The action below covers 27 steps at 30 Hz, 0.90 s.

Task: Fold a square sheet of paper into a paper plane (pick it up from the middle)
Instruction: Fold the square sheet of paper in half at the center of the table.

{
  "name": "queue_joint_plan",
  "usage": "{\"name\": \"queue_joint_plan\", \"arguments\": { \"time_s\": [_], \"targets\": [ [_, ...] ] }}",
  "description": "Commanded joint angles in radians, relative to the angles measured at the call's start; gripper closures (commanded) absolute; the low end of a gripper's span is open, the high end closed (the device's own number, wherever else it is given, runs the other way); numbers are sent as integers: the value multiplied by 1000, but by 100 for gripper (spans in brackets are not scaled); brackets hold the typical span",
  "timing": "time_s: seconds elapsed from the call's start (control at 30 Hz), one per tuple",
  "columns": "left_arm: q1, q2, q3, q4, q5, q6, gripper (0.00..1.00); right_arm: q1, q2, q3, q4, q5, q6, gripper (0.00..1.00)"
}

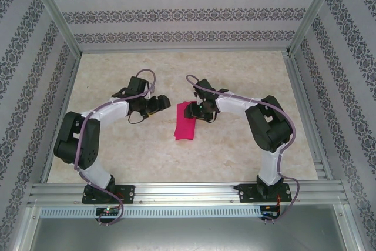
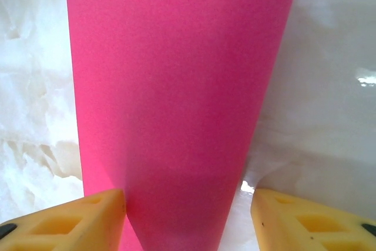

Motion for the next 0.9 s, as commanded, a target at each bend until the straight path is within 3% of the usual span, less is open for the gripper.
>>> {"name": "queue_joint_plan", "arguments": {
  "time_s": [0.0, 0.2, 0.87],
  "targets": [
    [-26, 22, -16, 69, 29, -3, 24, -23, -25, -36, 19, 39, 44, 41],
    [-47, 50, -32, 128, 26, -31, 30, -29, -30, -63, 18, 99, 103, 44],
    [-60, 63, -86, 272, -31, 14, 35, -26, 81, -58, -85, 168, 183, 51]
  ]
}}
